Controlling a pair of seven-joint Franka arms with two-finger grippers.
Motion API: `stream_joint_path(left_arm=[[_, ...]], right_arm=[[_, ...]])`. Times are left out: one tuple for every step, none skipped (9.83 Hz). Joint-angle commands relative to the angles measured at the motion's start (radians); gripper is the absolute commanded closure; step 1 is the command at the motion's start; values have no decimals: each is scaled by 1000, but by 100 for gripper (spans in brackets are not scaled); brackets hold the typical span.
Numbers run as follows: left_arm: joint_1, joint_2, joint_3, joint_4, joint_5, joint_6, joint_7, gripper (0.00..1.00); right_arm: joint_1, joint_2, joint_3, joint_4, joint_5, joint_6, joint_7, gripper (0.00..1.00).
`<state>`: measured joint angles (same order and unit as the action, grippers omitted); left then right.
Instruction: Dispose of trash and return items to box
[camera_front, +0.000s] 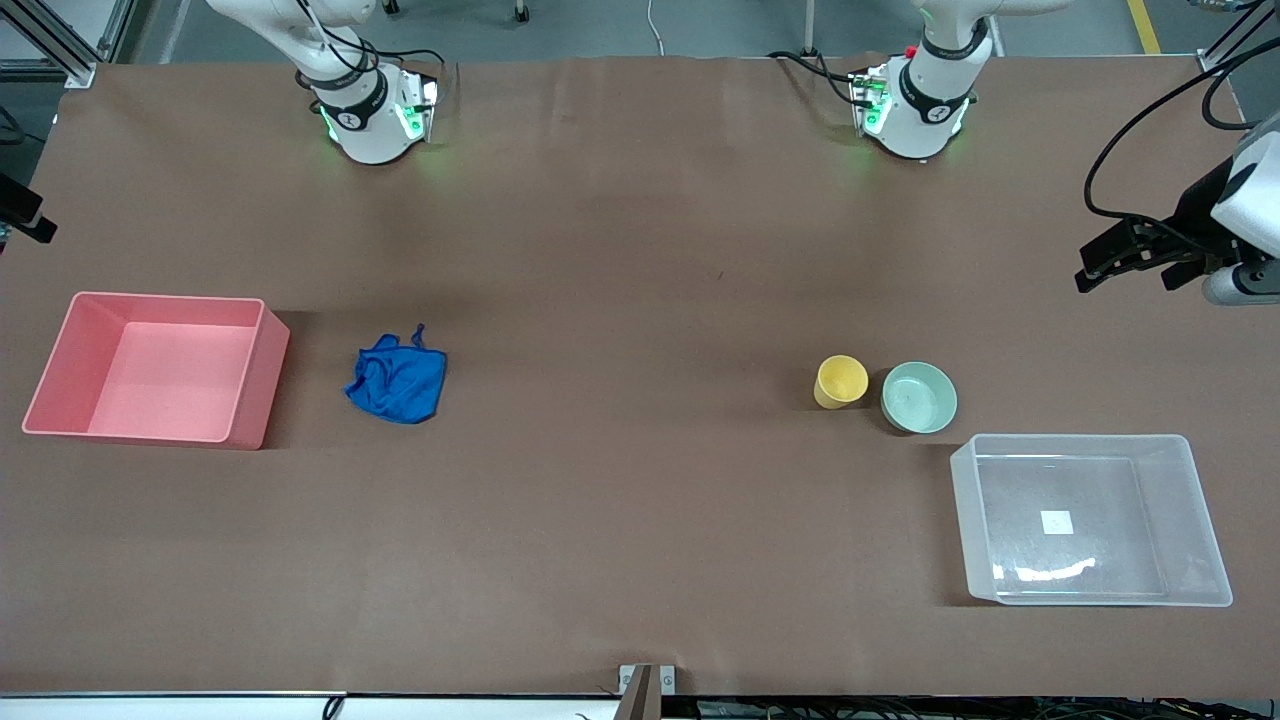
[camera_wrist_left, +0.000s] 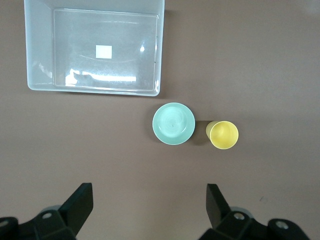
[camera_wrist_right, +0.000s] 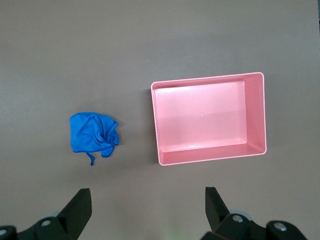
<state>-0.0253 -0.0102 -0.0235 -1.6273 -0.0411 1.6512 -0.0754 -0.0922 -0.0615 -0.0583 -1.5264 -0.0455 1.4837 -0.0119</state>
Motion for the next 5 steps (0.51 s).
stream_joint_path(left_arm=[[1, 19, 0, -5, -5, 2, 6, 0], [-2, 25, 2, -2, -5, 2, -1, 0], [-2, 29, 0, 3, -5, 4, -1, 0], [2, 30, 0, 3, -5, 5, 2, 0], [1, 38, 0, 1, -5, 25, 3, 0]], right_arm=[[-8, -15, 5, -8, 13, -3, -2, 0], [-8, -15, 6, -8, 13, -3, -3, 0], [-8, -15, 6, -8, 13, -3, -3, 0], [-8, -15, 6, -8, 13, -3, -3, 0], [-8, -15, 6, -8, 13, -3, -2, 0]])
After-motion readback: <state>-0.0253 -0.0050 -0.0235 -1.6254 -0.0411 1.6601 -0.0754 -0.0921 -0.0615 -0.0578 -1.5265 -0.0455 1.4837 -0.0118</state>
